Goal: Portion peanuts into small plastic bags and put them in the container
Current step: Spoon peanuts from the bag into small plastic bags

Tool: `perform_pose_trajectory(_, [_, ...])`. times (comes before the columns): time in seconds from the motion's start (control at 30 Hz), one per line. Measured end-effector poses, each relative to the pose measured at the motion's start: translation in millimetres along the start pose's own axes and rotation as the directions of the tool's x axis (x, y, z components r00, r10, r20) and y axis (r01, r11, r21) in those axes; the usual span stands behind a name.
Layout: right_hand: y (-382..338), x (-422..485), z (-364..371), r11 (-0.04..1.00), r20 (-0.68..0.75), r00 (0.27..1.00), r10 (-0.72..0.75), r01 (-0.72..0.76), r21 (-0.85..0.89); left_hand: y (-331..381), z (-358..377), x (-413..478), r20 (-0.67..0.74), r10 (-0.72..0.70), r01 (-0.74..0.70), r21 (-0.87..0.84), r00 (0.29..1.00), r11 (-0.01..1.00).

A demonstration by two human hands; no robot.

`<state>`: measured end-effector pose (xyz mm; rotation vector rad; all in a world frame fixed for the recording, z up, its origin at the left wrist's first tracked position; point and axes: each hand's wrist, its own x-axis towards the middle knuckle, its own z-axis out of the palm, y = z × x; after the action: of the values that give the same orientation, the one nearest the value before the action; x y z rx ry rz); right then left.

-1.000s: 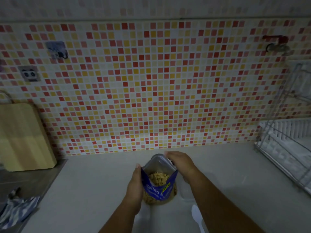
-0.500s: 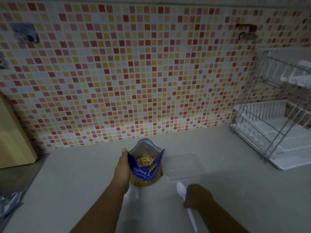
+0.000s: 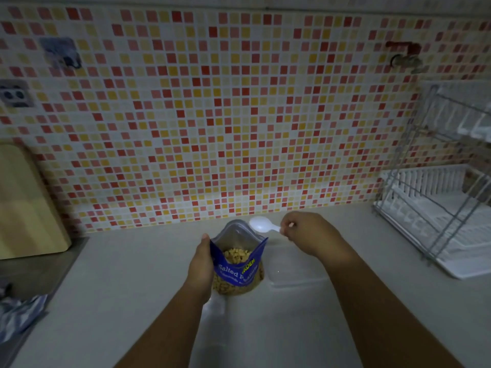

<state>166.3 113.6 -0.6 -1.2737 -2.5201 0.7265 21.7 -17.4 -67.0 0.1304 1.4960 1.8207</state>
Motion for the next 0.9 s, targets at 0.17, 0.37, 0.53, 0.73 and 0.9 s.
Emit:
perform_pose_trajectory(0.17, [-45,20,13,0.891,0.191,0.97,-0.154,0.22,-0.398,-1,1,4,0.012,0.01,-0.011,0.03,1.0,0.999])
perform_pose_trajectory(0.37, [-71,33,46,0.804,0.316,0.947,-0.057,0.231,-0.548,-3,-2,7,0.011,0.019,-0.019,0.043,1.0,0.999])
perform_pose_trajectory(0.53, [-71,33,60,0.825,0.328,0.945,-0.002,0.187,-0.534,-4,-4,9,0.016,0.02,-0.021,0.059,1.0,0.998])
perform_pose_trajectory(0.73, [-57,25,64,0.808,0.213,0.967,-0.139,0.235,-0.54,0,-6,5,0.035,0.009,-0.013,0.129,0.999,0.992])
perform_pose_trajectory(0.9, [-40,15,68,0.849,0.005,0.939,-0.343,0.312,-0.426,6,-14,4,0.056,0.027,-0.037,0.184,0.998,0.982])
